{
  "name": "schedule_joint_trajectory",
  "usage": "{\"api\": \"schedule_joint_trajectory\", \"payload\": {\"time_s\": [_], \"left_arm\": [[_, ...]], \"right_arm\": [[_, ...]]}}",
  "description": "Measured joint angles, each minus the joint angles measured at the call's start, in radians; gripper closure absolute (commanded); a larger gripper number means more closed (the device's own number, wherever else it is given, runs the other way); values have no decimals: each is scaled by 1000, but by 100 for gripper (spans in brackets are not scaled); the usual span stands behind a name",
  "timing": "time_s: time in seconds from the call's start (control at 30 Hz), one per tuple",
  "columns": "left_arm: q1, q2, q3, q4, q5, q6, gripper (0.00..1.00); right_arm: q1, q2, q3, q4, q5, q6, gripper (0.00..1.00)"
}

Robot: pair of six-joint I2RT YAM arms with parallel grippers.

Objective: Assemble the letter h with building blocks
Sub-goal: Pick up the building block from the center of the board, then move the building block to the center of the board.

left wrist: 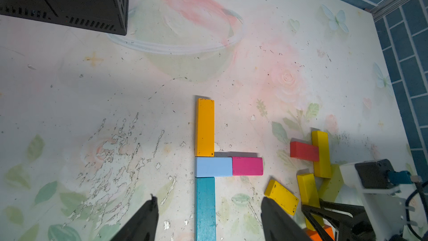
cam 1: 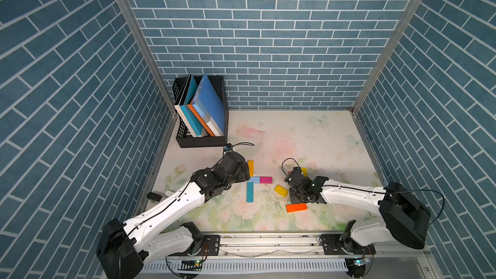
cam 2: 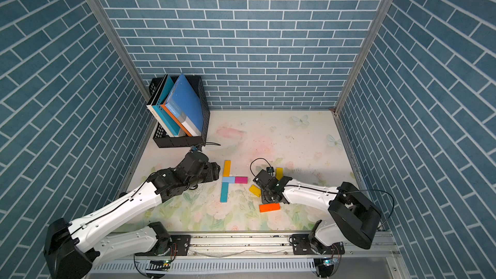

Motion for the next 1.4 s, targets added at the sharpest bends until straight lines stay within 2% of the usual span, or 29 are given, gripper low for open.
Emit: {"api": "schedule_joint_trajectory", "payload": {"time_s": [0.17, 0.3, 0.47, 0.63, 0.73, 0.83, 1.13, 1.27, 1.4], "left_arm": [[8, -17, -3, 0, -15, -10, 29], [28, -51, -21, 0, -27, -23, 29], [54, -61, -23, -1, -27, -26, 30], [67, -63, -33, -1, -26, -26, 31], [74, -63, -40, -2, -25, -26, 31], [80, -64, -44, -3, -22, -26, 32], [88, -66, -48, 0, -7, -26, 33], [93, -63, -48, 0, -7, -26, 33], [114, -51, -52, 1, 0, -26, 34]], "right_arm": [[3, -86, 37, -98, 43, 24, 92], [50, -74, 136, -117, 53, 51, 95], [198, 114, 293, -56, 21, 98, 96], [267, 281, 340, 28, -47, 133, 98], [259, 322, 326, 31, -67, 158, 100], [242, 303, 299, 41, -76, 179, 100], [113, 93, 100, -32, -58, 227, 100], [113, 80, 125, -103, -37, 222, 100], [165, 151, 242, -136, -37, 211, 100]]}}
